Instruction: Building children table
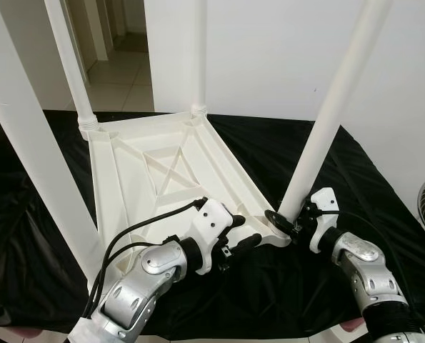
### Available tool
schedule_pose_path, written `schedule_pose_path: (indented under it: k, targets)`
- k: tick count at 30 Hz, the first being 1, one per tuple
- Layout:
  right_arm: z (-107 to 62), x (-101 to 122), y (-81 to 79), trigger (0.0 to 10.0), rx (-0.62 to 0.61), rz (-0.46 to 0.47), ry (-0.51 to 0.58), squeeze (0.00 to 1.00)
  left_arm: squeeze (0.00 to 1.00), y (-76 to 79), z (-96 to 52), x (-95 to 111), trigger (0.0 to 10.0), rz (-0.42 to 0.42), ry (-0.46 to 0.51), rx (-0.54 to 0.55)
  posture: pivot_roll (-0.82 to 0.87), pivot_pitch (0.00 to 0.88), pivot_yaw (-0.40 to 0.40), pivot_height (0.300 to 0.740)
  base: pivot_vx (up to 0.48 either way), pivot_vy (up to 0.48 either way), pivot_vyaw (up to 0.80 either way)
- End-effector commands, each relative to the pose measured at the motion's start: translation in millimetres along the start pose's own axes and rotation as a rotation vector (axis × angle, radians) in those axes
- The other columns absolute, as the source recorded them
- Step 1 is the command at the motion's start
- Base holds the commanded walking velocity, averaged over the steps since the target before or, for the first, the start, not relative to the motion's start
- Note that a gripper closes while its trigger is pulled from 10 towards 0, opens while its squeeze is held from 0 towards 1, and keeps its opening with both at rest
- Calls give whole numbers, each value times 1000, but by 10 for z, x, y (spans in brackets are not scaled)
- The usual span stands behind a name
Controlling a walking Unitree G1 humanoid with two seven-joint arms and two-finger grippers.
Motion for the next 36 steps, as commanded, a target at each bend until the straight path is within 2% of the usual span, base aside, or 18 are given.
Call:
schedule_pose_path:
  k: [1, 3, 4, 6, 7, 9, 10, 11, 12, 13, 14, 16, 21, 28, 29, 32, 33, 36]
  targets:
    - [-34, -105, 38, 0, -89, -28, -48, 0, 0, 43, 7, -5, 10000, 0, 4, -61, -40, 10, -29, 740, 0, 0, 0]
    - [-15, -110, 7, 0, -177, 13, -21, 0, 0, 45, 3, -7, 10000, 0, 4, -63, -42, 12, -28, 740, 0, 0, 0]
    - [-15, -110, 7, 0, -177, 13, -21, 0, 0, 45, 3, -7, 10000, 0, 4, -63, -42, 12, -28, 740, 0, 0, 0]
    - [-7, -126, -11, 0, -304, 50, -4, 0, 0, 50, 0, -8, 10000, -2, 3, -67, -44, 17, -26, 740, 0, 0, 0]
    - [-7, -126, -11, 0, -304, 50, -4, 0, 0, 50, 0, -8, 10000, -2, 3, -67, -44, 17, -26, 740, 0, 0, 0]
    - [-8, -140, -44, 0, -417, 67, 11, 0, 0, 58, -3, -10, 10000, -4, 2, -70, -46, 18, -26, 740, 0, 0, 0]
    - [-8, -140, -44, 0, -417, 67, 11, 0, 0, 58, -3, -10, 10000, -4, 2, -70, -46, 18, -26, 740, 0, 0, 0]
    - [-17, -145, -48, 0, -505, 66, 17, 0, 0, 62, -1, -13, 10000, -5, 2, -71, -46, 18, -26, 740, 0, 0, 0]
    - [7, -160, -107, 0, -574, 94, 27, 0, 0, 68, 3, -14, 10000, -7, 3, -72, -51, 21, -23, 740, 0, 0, 0]
    - [7, -160, -107, 0, -574, 94, 27, 0, 0, 68, 3, -14, 10000, -7, 3, -72, -51, 21, -23, 740, 0, 0, 0]
    - [34, -176, -192, 0, -656, 126, 33, 0, 0, 79, 11, -9, 10000, -11, 6, -75, -51, 22, -22, 740, 0, 0, 0]
    - [41, -182, -224, 0, -710, 134, 36, 0, 0, 93, 14, -2, 10000, -17, 11, -80, -53, 23, -20, 740, 0, 0, 0]
    - [-39, -141, -177, 0, -905, 148, 58, 0, 0, 103, 9, -9, 10000, -14, 5, -89, -51, 26, -18, 740, 0, 0, 0]
    - [-15, -112, -153, 0, -916, 188, 70, 0, 0, 100, 6, -3, 10000, -16, 7, -87, -45, 23, -17, 740, 0, 0, 0]
    - [0, -95, -160, 10000, -902, 186, 80, 0, 0, 102, 3, -5, 10000, -16, 6, -88, -45, 23, -17, 740, 0, 0, 0]
    - [9, -68, -169, 10000, -899, 185, 94, 0, 0, 103, -1, -6, 10000, -16, 5, -88, -44, 21, -17, 740, 0, 0, 0]
    - [24, -23, -176, 10000, -884, 189, 124, 1000, 0, 102, -3, -9, 10000, -15, 4, -88, -44, 18, -17, 740, 0, 0, 0]
    - [35, 71, -200, 10000, -850, 203, 188, 1000, 0, 103, -5, -13, 10000, -15, 3, -87, -44, 15, -18, 740, 0, 0, 0]
Point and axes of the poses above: a point about 5 cm out from each wrist's last joint towards the gripper, its own z axis pointing out of the wrist towards the gripper, its own x axis along the axis of the wrist's last joint, y = z × x, the point moved 2 cm from there along z, pointing out of the wrist towards the gripper, and after that the axes turned 11 degrees about z, right-handed, at the moved point
